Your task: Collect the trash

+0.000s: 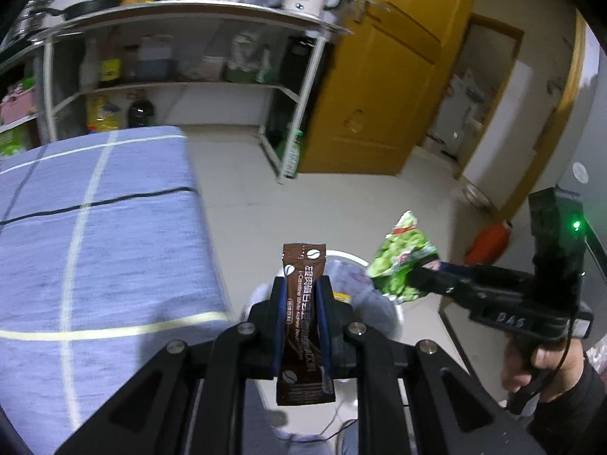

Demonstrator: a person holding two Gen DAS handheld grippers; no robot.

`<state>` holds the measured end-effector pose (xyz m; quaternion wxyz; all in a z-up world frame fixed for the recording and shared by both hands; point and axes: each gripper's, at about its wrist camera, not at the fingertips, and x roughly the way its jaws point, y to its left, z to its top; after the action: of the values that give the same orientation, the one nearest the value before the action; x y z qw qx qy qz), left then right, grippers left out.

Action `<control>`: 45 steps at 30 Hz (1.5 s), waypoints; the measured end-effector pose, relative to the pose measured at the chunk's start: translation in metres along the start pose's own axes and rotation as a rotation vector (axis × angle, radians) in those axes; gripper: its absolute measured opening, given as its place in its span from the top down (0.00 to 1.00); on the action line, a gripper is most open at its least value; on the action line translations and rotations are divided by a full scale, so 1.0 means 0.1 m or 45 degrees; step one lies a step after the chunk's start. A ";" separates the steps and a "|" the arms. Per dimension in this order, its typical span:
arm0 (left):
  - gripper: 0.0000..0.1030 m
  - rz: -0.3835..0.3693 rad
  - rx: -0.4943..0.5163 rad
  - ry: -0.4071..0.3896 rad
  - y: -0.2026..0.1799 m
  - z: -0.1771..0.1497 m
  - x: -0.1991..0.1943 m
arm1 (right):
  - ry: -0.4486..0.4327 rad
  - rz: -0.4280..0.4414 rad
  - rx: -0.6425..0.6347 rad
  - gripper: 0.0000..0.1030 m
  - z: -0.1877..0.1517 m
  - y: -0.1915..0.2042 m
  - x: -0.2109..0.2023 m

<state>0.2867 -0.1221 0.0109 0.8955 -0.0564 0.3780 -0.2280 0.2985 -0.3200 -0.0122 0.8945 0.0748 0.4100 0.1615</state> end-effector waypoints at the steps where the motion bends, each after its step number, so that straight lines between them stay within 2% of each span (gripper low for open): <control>1: 0.84 -0.009 0.008 0.014 -0.08 0.01 0.07 | 0.002 -0.010 0.009 0.72 -0.02 -0.07 -0.01; 9: 0.84 -0.046 -0.005 0.154 -0.41 0.09 0.68 | 0.058 -0.089 0.117 0.72 -0.12 -0.56 0.15; 20: 0.83 0.064 -0.051 0.336 -0.33 -0.05 1.36 | 0.198 -0.180 0.196 0.69 -0.23 -0.92 0.64; 28: 0.81 0.054 -0.087 0.419 -0.28 -0.13 1.60 | 0.253 -0.212 0.226 0.67 -0.29 -1.01 0.82; 34: 0.79 0.044 -0.093 0.371 -0.27 -0.09 1.49 | 0.199 -0.234 0.262 0.65 -0.27 -1.06 0.67; 41: 0.78 0.018 -0.087 0.250 -0.35 0.01 1.04 | 0.059 -0.240 0.281 0.65 -0.28 -0.90 0.12; 45: 0.65 -0.017 -0.086 0.175 -0.40 0.01 0.68 | -0.029 -0.222 0.262 0.65 -0.31 -0.67 -0.23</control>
<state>0.3140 -0.1884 -0.0216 0.8634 -0.0732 0.4457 -0.2247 0.2763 -0.3912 -0.0336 0.8974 0.1320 0.4191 0.0392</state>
